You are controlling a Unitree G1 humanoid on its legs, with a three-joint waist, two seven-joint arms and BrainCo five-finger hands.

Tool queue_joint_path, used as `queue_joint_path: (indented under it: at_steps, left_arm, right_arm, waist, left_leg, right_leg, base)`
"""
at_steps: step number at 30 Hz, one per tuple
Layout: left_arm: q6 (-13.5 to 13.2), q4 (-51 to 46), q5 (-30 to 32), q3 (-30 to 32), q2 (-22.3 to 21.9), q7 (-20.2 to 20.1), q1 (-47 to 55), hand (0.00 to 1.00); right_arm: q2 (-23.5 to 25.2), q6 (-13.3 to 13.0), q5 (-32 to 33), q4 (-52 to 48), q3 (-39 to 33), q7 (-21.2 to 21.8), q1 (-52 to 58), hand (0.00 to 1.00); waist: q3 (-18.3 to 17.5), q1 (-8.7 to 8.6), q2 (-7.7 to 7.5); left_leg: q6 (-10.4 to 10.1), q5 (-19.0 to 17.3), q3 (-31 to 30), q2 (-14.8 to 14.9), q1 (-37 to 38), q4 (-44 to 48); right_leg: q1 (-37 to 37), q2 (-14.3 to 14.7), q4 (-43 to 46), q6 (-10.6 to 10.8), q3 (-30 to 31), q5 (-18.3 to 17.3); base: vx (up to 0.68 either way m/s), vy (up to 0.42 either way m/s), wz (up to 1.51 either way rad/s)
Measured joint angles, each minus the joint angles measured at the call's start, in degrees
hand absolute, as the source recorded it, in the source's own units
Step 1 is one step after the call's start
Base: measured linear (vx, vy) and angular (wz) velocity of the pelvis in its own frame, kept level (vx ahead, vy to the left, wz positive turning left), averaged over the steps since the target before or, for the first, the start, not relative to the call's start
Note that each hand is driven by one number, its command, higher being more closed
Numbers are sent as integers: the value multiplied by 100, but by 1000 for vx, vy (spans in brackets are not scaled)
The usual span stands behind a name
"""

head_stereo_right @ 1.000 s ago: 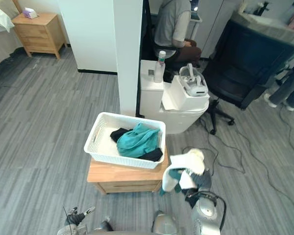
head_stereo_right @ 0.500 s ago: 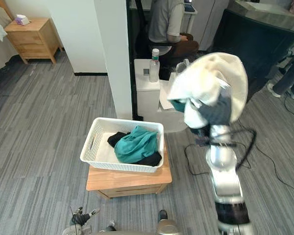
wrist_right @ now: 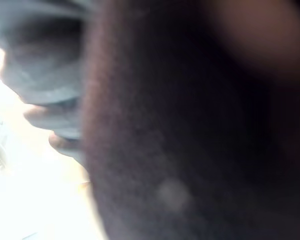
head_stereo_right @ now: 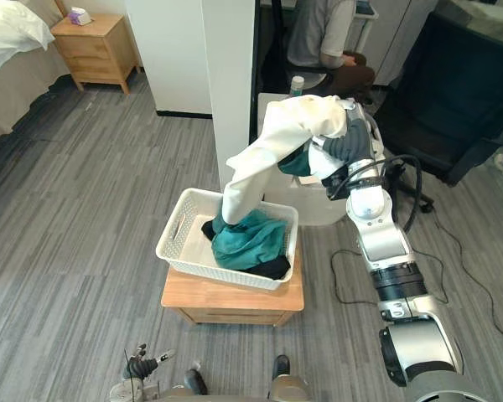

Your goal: Tidy the bed and pick cloth on bed and put in laundry

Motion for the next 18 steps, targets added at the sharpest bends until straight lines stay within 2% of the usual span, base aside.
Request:
queue_joint_path:
  at_steps: [1, 3, 5, 7, 13, 18]
  left_arm:
    - [-2, -20, 0, -48, 7, 0, -2, 0]
    - [7, -25, 1, -97, 52, -1, -8, 0]
    - [27, -21, 21, -164, 133, 0, -10, 0]
    - [19, -19, 29, -167, 190, 5, -29, 0]
    - [38, 124, 19, -171, 249, 16, -69, 0]
    - [21, 153, 15, -165, 250, 51, -145, 0]
  right_arm:
    - [79, 87, -4, 32, -22, -11, 139, 100]
    - [339, 137, -17, 32, -25, -32, 388, 100]
    - [776, 187, -42, 82, 46, -8, 647, 100]
    - [987, 203, -75, 500, 268, 13, 646, 100]
    - [1300, 365, -305, 1162, 376, -2, 599, 100]
    - [1527, 403, -1091, 1806, 601, -141, 76, 100]
  waist:
    - [43, -5, 67]
    - [86, -6, 110]
    - [126, -8, 131]
    - [214, 20, 114]
    - [599, 85, 121]
    - [815, 174, 131]
  left_leg:
    - [0, 17, -12, 0, -47, 0]
    - [-7, 15, 21, 6, -107, -1]
    - [-6, 35, 105, 1, -208, -3]
    - [4, 45, 197, -4, -292, -3]
    - [67, 159, 199, -12, -740, -1]
    - [77, 192, 195, 3, -994, 0]
  right_leg:
    - [-46, -11, 8, 1, -1, -1]
    - [-131, -17, 13, 10, 47, -1]
    - [-275, -27, 3, 44, 130, 20]
    - [-422, -49, 4, 38, 235, 76]
    - [-864, -49, -13, -16, 256, 238]
    - [-1071, -18, -101, -49, 253, 344]
  base:
    - [-61, -2, 5]
    - [-75, -4, -6]
    - [-47, -1, -21]
    - [-31, 12, -23]
    - [-4, -2, -2]
    - [15, -6, 0]
